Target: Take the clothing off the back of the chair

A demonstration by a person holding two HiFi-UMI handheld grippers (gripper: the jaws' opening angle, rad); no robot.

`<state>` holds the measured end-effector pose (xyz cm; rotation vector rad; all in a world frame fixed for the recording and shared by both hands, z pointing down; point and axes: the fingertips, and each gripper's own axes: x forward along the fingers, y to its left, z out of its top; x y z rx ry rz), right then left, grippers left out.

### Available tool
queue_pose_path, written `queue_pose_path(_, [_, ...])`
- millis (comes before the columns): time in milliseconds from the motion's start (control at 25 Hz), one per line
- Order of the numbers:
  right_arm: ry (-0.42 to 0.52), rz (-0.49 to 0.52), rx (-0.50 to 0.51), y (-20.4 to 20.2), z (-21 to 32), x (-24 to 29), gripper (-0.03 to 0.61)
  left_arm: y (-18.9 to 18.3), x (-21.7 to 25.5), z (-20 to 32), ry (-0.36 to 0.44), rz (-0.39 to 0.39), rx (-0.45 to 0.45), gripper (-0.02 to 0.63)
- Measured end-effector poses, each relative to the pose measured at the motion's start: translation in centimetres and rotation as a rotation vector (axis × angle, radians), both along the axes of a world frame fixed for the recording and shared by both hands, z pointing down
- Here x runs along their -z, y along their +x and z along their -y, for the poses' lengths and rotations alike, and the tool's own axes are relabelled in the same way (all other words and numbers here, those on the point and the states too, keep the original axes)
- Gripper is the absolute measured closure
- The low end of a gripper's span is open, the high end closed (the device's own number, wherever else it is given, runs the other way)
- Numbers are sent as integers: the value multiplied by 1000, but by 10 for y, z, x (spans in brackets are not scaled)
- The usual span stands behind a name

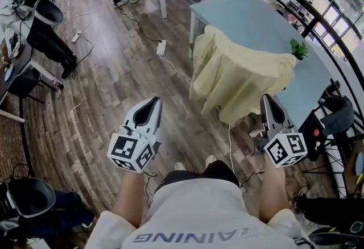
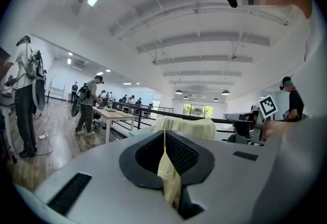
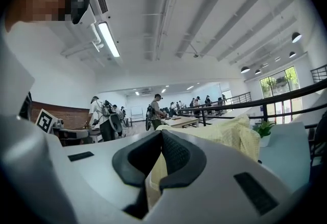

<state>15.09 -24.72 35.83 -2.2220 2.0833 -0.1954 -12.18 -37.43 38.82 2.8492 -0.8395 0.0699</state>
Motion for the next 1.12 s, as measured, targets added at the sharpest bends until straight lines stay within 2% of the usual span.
queue_pose_path(240, [26,13,-114,55,-4,3,557,62,0,23,-11,1,-103,572])
queue_pose_path(560, [73,28,-217,155,-3,10,557,148,13,62,3,7,-145,572])
queue_pose_path(680, [80,22,-221,189,8,14,557,178,19,84,2,-3,-135,572])
queue_pose_path(920, [69,-15,-198,245,26,12,555,222,5,119,-73,12,-128,572])
queue_pose_path(1120, [-16,-24,-95,268,47,-3,540,246,-2,157,-84,117,-241,571])
